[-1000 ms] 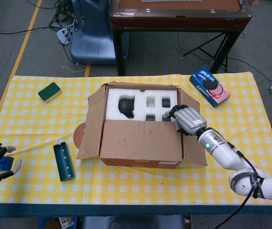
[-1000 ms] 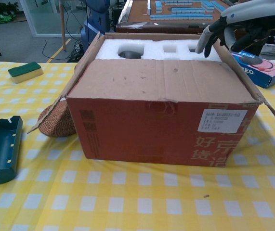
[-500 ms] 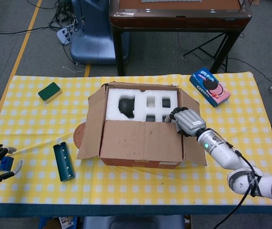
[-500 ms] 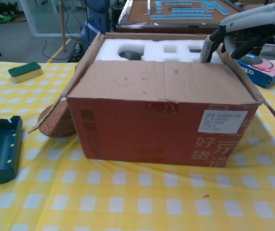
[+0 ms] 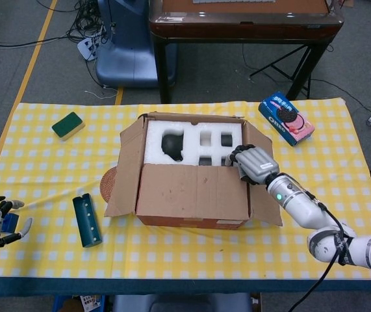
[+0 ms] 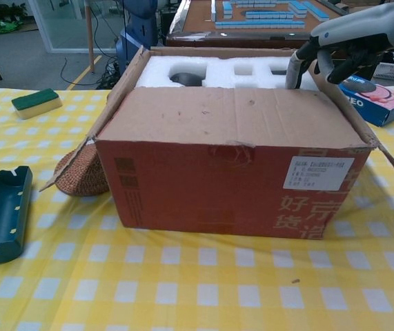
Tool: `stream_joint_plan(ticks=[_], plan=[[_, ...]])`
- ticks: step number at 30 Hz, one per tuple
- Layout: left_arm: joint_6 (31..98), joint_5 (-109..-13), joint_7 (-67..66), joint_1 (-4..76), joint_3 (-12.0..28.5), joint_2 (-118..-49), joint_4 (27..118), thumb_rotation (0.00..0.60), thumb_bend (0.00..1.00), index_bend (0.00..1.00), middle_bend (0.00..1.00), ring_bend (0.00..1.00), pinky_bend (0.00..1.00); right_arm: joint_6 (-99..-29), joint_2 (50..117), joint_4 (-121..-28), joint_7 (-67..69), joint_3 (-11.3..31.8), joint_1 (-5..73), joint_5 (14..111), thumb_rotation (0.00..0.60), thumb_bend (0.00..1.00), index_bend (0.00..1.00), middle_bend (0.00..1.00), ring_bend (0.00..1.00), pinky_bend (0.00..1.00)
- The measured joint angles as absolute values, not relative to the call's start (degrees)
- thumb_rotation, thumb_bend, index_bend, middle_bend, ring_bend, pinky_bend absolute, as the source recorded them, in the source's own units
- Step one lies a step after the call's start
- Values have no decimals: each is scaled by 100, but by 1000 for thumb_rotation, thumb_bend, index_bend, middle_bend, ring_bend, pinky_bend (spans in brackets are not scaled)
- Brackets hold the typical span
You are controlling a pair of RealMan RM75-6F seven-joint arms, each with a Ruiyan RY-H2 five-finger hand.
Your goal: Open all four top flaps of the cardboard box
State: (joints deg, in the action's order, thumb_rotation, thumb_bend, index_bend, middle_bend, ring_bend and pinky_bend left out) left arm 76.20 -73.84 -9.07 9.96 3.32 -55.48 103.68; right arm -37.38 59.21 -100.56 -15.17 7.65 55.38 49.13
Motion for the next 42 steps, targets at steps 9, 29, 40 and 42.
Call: stream_joint_plan(ticks=[9,29,40,42], plan=[[7566,-7358,-867,1004,334,-5573,10290,243,345,409,342,161,0,-3748,5956,-10151,-1478,750,5658,4629,600,1000,323,340,144,149],[7487,-7336,-918,1072,367,-5636,10243,242,345,412,342,160,0,-3364,5627,-10211,-583,888,5604,4583,600,1000,323,439,222,149],[7522,-7370,-1055,1104,389,-5605,10377,244,345,421,343,159,0,-2738,5173,-10337,1104,1539,5118,5090,600,1000,323,416,223,149],[7538,-7384,-1083,1110,395,-5590,10415,243,345,421,343,159,0,-2629,5116,-10358,1457,1696,4991,5235,600,1000,323,405,223,149]])
